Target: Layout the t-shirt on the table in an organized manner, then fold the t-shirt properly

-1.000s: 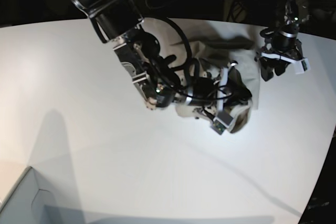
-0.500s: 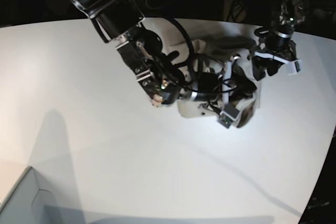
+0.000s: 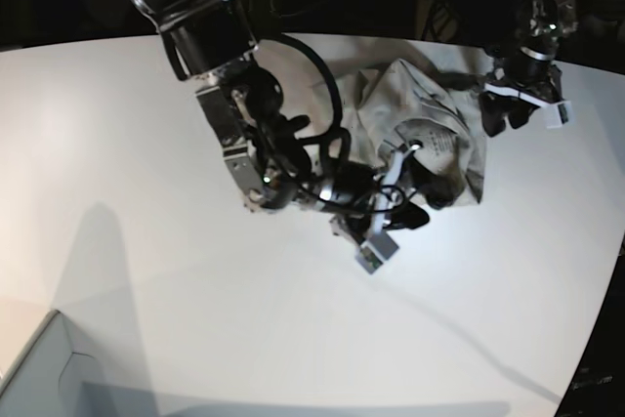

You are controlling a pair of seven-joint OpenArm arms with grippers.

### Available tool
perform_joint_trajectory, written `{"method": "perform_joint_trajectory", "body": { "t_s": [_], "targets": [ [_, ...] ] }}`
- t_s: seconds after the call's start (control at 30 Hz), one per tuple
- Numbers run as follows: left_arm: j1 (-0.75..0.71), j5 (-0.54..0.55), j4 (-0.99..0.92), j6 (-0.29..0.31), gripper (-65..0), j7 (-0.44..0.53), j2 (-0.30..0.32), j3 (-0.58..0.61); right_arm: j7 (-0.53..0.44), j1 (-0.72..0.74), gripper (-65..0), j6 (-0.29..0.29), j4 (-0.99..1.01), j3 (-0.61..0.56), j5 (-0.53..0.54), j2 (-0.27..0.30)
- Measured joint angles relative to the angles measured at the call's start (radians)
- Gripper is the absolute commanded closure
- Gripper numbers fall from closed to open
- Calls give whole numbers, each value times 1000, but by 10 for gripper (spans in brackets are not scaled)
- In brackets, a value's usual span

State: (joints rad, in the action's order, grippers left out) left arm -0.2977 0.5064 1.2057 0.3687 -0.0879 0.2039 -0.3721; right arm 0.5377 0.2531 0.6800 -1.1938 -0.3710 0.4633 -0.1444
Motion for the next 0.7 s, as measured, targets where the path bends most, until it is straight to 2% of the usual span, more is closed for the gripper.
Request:
{"method": "perform_joint_trajectory", "body": {
  "t_s": [0.13, 0.3, 0.43, 0.63, 0.7],
  "targets": [
    [-48, 3, 94, 2, -305, 1, -13, -71, 2, -47, -326, 0, -78, 61, 2, 3],
    [-119, 2, 259, -2, -306, -6, -13, -85, -2, -74, -326, 0, -106, 130, 2, 79],
    [-100, 8, 348, 2, -306, 2, -69, -84, 2, -115, -326, 0, -107, 171, 0, 116],
    [44, -7, 304, 4, -306, -219, -132, -85, -3, -197, -326, 0, -177, 275, 5, 188],
    [89, -8, 270, 9, -306, -257, -144, -83, 0, -221, -326, 0, -202, 286, 2, 200]
  ]
}}
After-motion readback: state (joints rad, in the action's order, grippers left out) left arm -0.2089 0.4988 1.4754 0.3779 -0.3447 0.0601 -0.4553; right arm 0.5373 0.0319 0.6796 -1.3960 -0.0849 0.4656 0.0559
